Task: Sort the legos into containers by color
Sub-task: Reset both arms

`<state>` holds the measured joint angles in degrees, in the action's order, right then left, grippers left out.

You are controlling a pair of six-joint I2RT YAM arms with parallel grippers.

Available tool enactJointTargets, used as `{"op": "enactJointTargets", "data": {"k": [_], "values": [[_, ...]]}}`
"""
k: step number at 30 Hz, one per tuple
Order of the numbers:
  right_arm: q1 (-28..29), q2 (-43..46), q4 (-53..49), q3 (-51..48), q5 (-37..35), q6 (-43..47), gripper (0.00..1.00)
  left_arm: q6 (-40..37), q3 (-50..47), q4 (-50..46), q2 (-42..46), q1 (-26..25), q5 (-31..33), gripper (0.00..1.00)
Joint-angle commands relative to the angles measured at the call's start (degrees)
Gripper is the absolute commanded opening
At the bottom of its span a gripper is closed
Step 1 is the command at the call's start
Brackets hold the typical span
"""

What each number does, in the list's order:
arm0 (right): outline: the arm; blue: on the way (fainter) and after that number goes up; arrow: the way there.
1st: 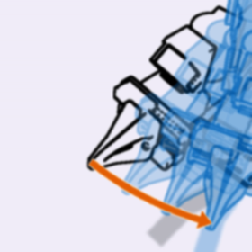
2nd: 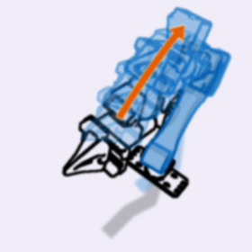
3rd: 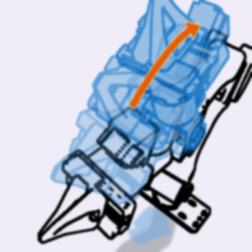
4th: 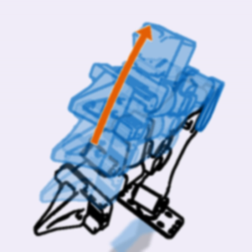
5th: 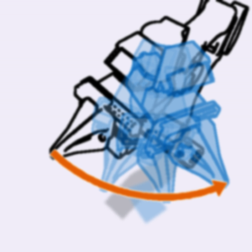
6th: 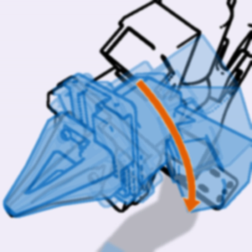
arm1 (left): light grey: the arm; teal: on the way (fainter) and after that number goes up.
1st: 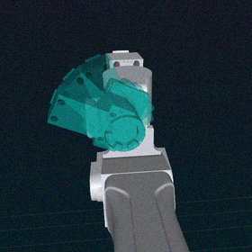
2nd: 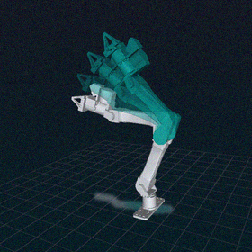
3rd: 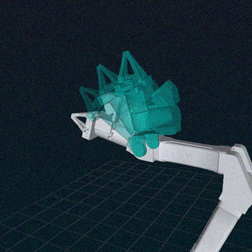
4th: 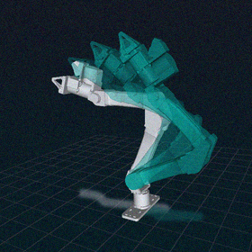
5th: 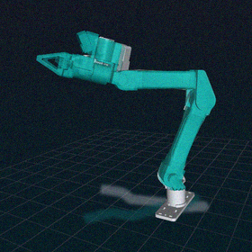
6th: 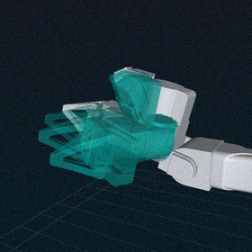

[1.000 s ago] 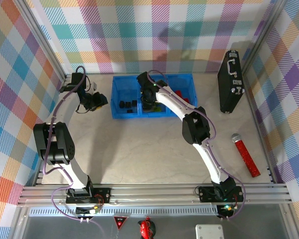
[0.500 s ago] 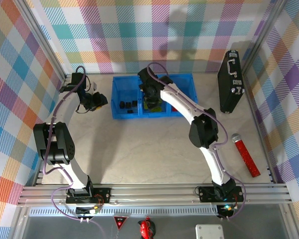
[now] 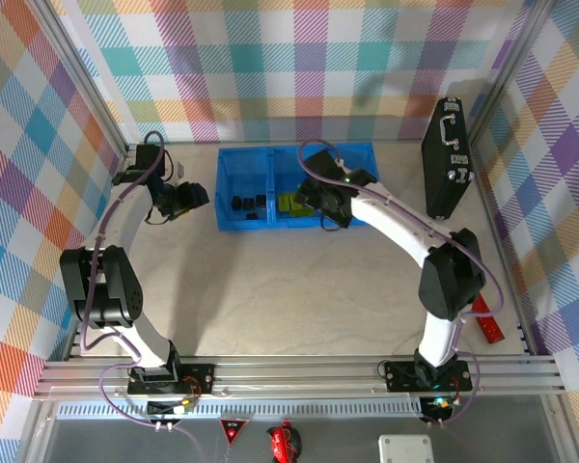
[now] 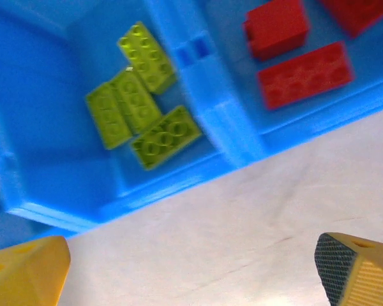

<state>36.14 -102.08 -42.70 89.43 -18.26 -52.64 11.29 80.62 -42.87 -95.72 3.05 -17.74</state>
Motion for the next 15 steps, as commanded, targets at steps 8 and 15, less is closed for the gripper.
{"op": "enactJointTargets", "data": {"k": [8,15], "values": [[-11.5,18.0,14.5,-26.9,-8.2,26.9,0.99,6.1,-5.5,5.6,6.9,0.6,10.7,1.0],[-22.1,23.5,42.4,-47.3,-11.0,43.0,0.99,5.7,-19.9,20.9,11.9,-0.1,24.8,1.0]]}}
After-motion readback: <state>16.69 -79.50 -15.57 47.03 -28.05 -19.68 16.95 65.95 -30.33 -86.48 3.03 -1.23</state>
